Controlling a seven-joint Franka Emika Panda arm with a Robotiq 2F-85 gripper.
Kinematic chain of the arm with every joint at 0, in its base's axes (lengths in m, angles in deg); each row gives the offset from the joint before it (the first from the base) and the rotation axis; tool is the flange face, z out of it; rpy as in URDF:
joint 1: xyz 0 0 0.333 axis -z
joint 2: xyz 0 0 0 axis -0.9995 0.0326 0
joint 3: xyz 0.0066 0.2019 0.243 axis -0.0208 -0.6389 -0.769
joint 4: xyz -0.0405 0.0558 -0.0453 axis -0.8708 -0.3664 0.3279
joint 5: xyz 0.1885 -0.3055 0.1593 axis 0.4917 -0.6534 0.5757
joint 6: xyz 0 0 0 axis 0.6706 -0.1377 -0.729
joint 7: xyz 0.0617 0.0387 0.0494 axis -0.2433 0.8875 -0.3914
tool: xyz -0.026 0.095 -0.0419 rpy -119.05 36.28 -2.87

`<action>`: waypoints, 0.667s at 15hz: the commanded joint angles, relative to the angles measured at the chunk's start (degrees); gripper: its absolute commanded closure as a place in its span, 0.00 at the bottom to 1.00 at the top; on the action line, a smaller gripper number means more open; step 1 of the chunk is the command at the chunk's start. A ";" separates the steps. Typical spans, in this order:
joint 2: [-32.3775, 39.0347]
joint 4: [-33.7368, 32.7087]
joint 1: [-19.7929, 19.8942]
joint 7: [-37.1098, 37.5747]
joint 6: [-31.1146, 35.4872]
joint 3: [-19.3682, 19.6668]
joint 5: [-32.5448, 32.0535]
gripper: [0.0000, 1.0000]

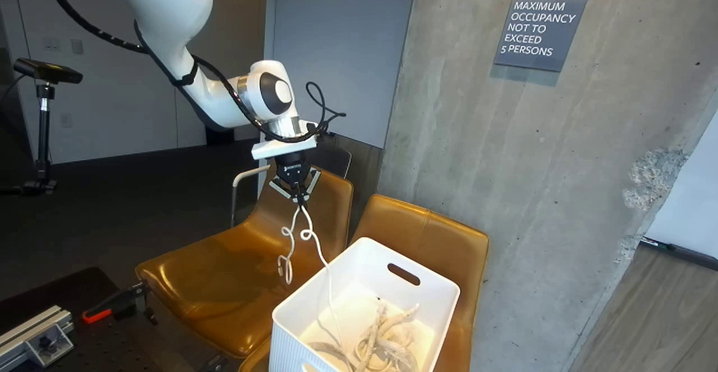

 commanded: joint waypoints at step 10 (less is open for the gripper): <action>-11.06 -15.88 13.71 -13.47 -6.53 5.32 21.37 0.99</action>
